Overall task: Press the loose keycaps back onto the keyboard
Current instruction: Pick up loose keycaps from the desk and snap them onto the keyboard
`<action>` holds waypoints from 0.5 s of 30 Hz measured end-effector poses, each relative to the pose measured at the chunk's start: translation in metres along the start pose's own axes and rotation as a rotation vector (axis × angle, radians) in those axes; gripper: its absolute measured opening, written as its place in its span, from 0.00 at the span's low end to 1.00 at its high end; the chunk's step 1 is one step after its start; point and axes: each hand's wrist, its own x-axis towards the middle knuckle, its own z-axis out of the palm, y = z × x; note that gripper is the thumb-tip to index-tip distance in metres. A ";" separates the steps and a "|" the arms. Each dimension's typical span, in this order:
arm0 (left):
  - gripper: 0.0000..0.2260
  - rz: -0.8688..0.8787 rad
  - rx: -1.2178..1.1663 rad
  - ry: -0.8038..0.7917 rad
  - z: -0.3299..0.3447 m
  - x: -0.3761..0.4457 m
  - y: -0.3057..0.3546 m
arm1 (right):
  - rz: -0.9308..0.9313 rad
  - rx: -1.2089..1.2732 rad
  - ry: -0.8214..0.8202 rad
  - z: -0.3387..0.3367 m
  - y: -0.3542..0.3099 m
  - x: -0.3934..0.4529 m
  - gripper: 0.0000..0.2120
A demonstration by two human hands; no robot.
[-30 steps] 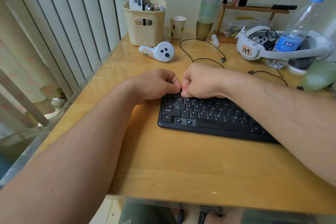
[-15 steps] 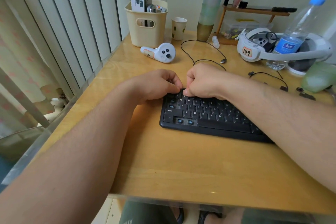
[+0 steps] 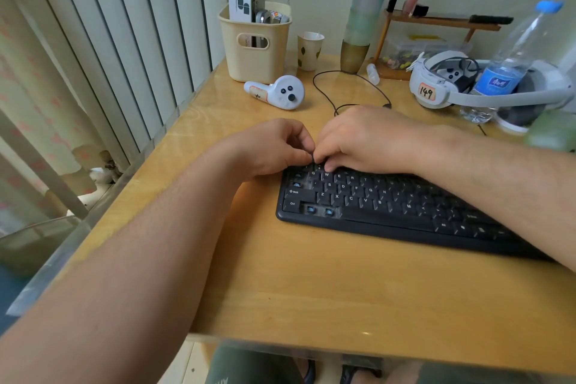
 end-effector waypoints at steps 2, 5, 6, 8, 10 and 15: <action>0.04 0.007 0.001 0.012 0.000 0.000 0.000 | -0.056 -0.035 -0.034 -0.006 0.001 0.007 0.10; 0.04 0.005 -0.002 0.010 0.000 0.000 0.000 | -0.162 -0.138 -0.080 -0.010 0.003 0.016 0.09; 0.04 0.003 -0.002 0.006 0.000 0.000 0.000 | -0.202 -0.174 -0.081 -0.011 0.004 0.016 0.08; 0.03 -0.005 -0.002 -0.001 0.000 0.001 0.000 | -0.275 -0.191 -0.033 -0.009 0.006 0.012 0.07; 0.03 -0.010 -0.004 -0.006 -0.001 0.000 0.001 | -0.302 -0.170 0.049 -0.006 0.009 0.006 0.06; 0.02 -0.010 0.009 -0.022 -0.002 0.000 0.002 | -0.279 -0.125 0.186 0.008 0.012 -0.002 0.05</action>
